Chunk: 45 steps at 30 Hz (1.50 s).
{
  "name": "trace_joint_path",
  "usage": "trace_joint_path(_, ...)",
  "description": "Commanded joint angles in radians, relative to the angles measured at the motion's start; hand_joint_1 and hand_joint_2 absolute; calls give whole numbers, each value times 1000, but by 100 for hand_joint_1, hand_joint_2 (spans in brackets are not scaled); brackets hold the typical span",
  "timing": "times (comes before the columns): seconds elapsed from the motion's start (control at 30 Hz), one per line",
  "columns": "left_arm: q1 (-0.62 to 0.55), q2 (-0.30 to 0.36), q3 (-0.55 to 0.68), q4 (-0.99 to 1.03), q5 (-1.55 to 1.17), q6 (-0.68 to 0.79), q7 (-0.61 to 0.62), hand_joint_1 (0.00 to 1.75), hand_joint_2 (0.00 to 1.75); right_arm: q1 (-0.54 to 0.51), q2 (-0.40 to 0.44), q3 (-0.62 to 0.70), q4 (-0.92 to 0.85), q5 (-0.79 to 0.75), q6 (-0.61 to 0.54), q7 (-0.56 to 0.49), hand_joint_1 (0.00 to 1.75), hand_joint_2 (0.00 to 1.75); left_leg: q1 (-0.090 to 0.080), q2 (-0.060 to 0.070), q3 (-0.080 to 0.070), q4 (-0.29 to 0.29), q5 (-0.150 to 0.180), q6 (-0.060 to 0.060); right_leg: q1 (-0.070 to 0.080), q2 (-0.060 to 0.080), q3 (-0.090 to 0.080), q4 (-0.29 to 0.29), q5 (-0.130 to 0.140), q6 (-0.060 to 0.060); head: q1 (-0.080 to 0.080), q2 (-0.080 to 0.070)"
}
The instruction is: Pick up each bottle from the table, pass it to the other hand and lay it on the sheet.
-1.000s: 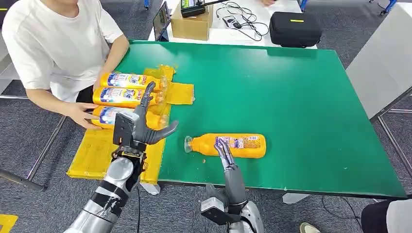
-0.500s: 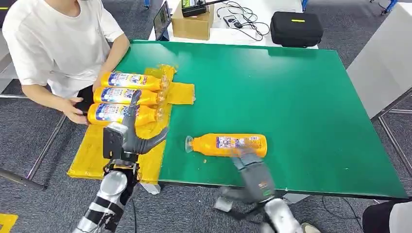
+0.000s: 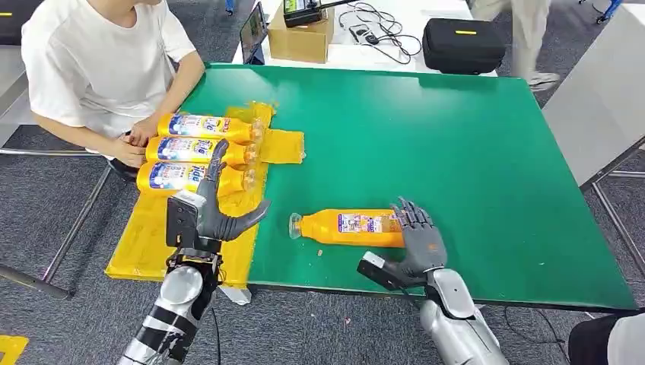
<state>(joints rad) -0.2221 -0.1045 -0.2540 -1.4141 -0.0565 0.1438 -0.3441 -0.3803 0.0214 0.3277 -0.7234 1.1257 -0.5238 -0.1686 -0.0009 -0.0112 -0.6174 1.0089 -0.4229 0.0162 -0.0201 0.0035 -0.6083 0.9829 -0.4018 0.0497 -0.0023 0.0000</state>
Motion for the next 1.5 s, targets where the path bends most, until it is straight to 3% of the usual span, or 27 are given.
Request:
trace_joint_path(0.03,-97,-10,-22,126,-1,4,11,0,175,-151,30,49,214,3,58,18,0,175,1,1,4,1,-2,-1,1,0,4,0,-2,-2,0,0)
trace_joint_path(0.33,-162,-26,-47,188,12,-4,13,0,175,-283,41,88,331,24,220,87,0,175,0,1,2,0,0,0,0,-1,2,0,1,-2,0,0)
trace_joint_path(0.63,-175,-29,-60,209,17,-9,14,0,175,-296,41,100,361,18,289,73,3,175,1,1,5,0,0,0,1,-2,5,-1,1,-4,0,0)
trace_joint_path(0.67,-178,-27,-64,213,20,-10,13,0,175,-296,39,101,364,7,328,62,169,175,1,1,4,0,0,0,1,-2,4,-1,1,-4,0,0)
trace_joint_path(0.7,-182,-26,-68,221,23,-11,13,0,175,-298,34,111,378,4,384,63,175,175,0,1,3,0,1,0,1,-1,3,-1,2,-3,0,0)
trace_joint_path(0.83,-179,-12,-72,239,31,-8,10,0,175,-289,36,127,413,-22,510,62,175,175,1,0,5,-1,0,0,1,-2,5,-2,1,-4,0,0)
trace_joint_path(0.93,-157,10,-58,226,37,-12,4,0,175,-281,62,126,406,-29,503,66,175,175,1,3,9,-1,1,0,1,1,7,-3,2,-4,0,0)
trace_joint_path(0.97,-143,14,-50,209,38,-17,4,0,175,-273,76,97,398,-76,496,15,175,175,1,4,11,-2,0,0,2,1,10,-3,2,-5,0,0)
trace_joint_path(1.07,-89,2,2,182,102,-37,12,0,175,-193,161,-194,333,-445,518,-193,175,175,1,4,15,-3,0,-1,2,2,13,-4,2,-5,0,0)
trace_joint_path(1.13,-34,-22,41,150,188,-52,31,0,175,-149,202,-244,272,-516,378,-242,175,175,2,6,18,-4,-1,-1,3,4,16,-5,2,-5,0,0)
trace_joint_path(1.5,-24,-20,36,132,190,-53,29,0,175,-151,197,-235,260,-518,380,-233,175,175,3,4,11,0,-1,-1,4,3,10,-2,1,-5,0,0)
